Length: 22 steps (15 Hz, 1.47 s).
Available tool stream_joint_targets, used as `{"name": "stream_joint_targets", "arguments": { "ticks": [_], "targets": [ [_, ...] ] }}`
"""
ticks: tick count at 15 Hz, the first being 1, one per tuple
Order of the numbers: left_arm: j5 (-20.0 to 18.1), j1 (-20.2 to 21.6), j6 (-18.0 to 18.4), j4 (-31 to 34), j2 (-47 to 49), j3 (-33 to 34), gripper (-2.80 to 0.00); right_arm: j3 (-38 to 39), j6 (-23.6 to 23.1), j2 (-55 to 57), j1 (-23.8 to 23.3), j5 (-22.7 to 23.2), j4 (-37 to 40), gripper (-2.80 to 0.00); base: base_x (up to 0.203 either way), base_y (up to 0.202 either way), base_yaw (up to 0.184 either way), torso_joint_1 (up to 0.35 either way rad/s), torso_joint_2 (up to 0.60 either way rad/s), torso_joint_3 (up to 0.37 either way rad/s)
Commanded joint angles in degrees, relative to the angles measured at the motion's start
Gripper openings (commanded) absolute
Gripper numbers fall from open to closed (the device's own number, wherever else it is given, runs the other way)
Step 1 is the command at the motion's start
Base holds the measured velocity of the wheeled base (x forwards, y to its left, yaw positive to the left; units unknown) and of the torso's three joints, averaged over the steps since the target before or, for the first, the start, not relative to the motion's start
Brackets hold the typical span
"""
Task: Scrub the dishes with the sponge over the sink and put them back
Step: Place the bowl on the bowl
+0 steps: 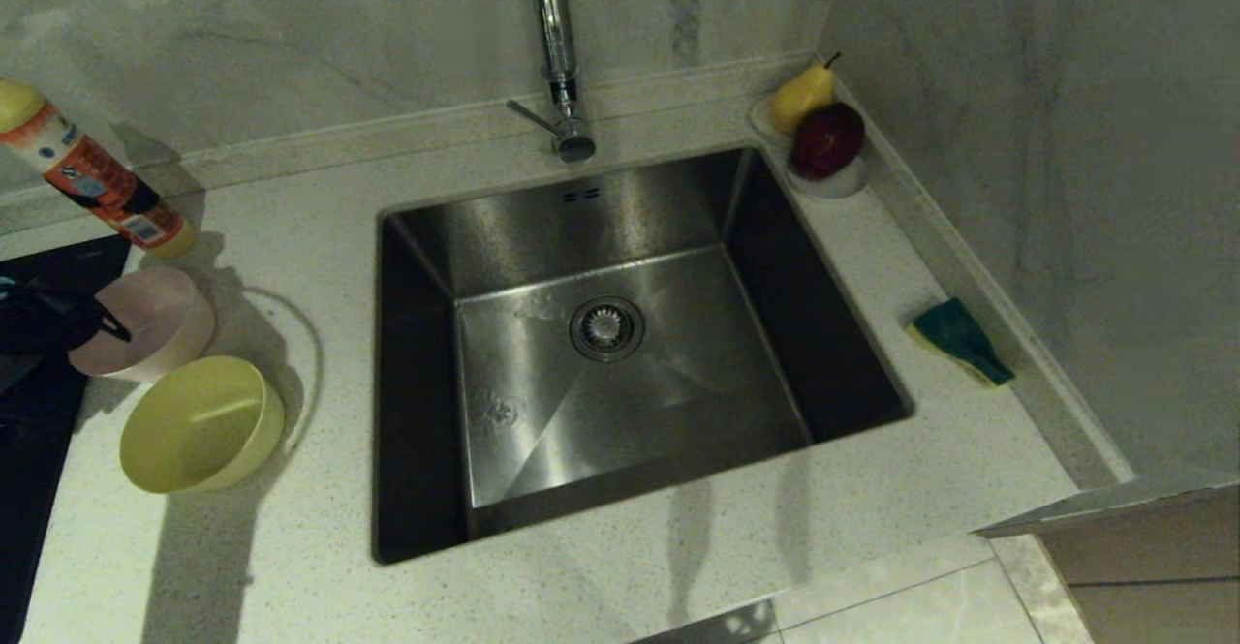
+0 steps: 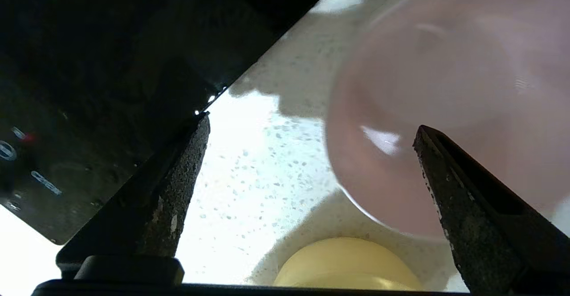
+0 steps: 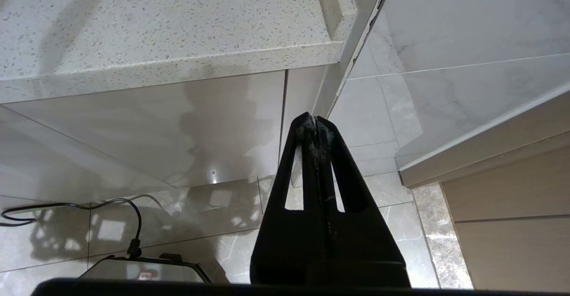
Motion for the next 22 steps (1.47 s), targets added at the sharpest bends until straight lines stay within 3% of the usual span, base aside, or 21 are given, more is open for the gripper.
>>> {"name": "stream_joint_targets", "arguments": {
  "ticks": [1, 16, 17, 22],
  "targets": [
    [-0.44, 0.08, -0.44, 0.09, 1.31, 0.62, 0.00, 0.01, -0.04, 0.07, 0.01, 0.02, 0.00, -2.80, 0.000, 0.000, 0.000, 0.000, 0.00, 0.000],
    [-1.84, 0.78, -1.36, -1.32, 4.52, 0.36, 0.00, 0.01, -0.04, 0.07, 0.01, 0.02, 0.00, -2.80, 0.000, 0.000, 0.000, 0.000, 0.00, 0.000],
    [-1.84, 0.78, -1.36, -1.32, 4.52, 0.36, -2.80, 0.01, -0.04, 0.07, 0.01, 0.02, 0.00, -2.80, 0.000, 0.000, 0.000, 0.000, 0.00, 0.000],
    [-2.63, 0.78, -1.45, -1.41, 4.44, -0.26, -2.80, 0.01, -0.04, 0.07, 0.01, 0.02, 0.00, -2.80, 0.000, 0.000, 0.000, 0.000, 0.00, 0.000]
  ]
}}
